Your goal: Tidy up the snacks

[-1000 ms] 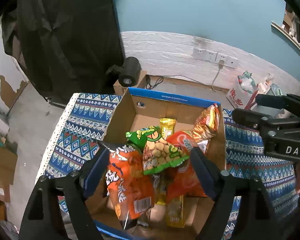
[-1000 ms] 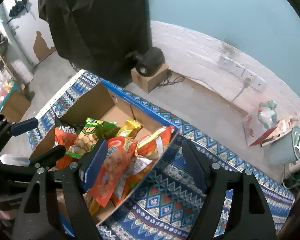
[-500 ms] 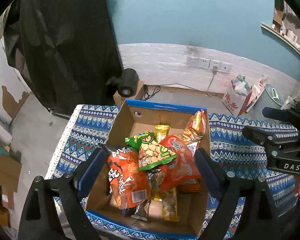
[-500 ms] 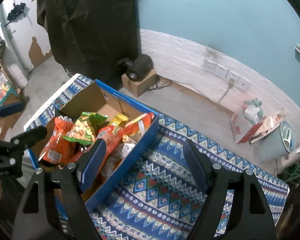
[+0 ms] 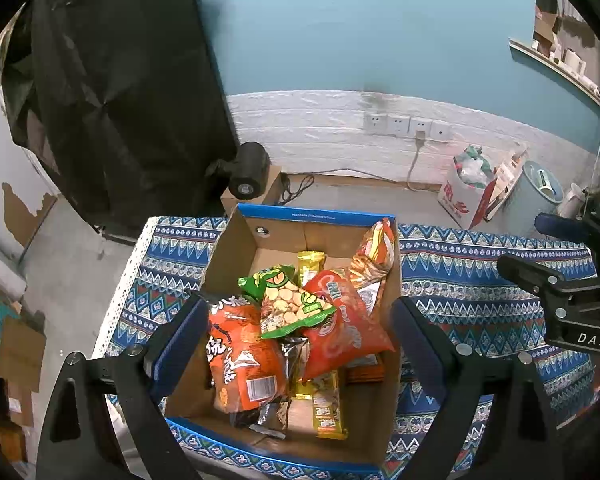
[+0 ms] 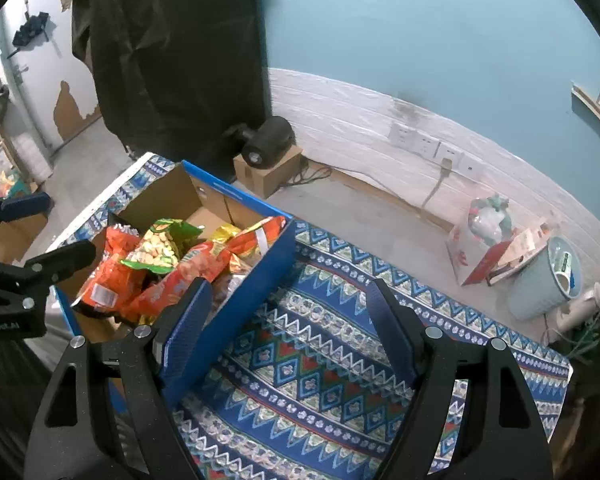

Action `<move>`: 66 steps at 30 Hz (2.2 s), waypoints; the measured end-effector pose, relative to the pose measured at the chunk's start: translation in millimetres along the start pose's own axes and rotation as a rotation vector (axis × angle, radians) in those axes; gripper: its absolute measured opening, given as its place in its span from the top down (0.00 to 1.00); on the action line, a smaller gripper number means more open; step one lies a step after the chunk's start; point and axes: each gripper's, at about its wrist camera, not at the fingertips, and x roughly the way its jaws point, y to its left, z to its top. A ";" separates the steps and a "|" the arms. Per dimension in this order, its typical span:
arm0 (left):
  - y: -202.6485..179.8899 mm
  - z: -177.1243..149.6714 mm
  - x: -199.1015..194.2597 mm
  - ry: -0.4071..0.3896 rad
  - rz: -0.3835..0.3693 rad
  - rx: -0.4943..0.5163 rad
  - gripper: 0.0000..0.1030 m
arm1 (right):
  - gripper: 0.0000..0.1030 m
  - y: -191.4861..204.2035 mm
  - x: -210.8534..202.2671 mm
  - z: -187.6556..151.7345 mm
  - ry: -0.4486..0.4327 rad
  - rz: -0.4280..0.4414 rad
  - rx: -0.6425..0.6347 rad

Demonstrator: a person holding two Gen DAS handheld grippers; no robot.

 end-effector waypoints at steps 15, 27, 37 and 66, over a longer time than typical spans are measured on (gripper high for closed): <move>-4.5 1.5 -1.3 0.001 -0.004 0.006 0.09 | 0.24 -11.5 1.2 -5.4 0.002 -0.011 0.021; -3.9 0.6 -3.6 -0.005 0.002 0.007 0.09 | 0.24 -12.4 2.2 -4.8 0.003 -0.016 0.018; -2.0 -0.2 -2.6 0.010 -0.013 -0.008 0.09 | 0.24 -15.2 1.4 -6.3 0.003 -0.019 0.015; -5.9 -2.3 -0.9 0.013 -0.016 0.010 0.09 | 0.24 -14.3 1.6 -6.1 0.005 -0.021 0.013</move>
